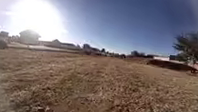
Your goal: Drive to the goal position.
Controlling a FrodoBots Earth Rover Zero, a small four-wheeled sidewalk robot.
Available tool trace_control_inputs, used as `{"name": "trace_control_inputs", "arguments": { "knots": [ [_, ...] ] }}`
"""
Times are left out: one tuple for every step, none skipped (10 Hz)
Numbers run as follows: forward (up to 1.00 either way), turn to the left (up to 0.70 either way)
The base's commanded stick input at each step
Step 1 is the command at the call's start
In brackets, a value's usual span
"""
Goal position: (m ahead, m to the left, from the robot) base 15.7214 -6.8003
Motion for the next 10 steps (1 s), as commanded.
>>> {"name": "trace_control_inputs", "arguments": {
  "knots": [
    [0.5,0.0],
    [0.5,0.0],
    [0.5,0.0],
    [0.5,0.0],
    [0.5,0.0],
    [0.5,0.0],
    [0.5,0.0],
    [0.5,0.0],
    [0.5,0.0],
    [0.5,0.0]
  ]
}}
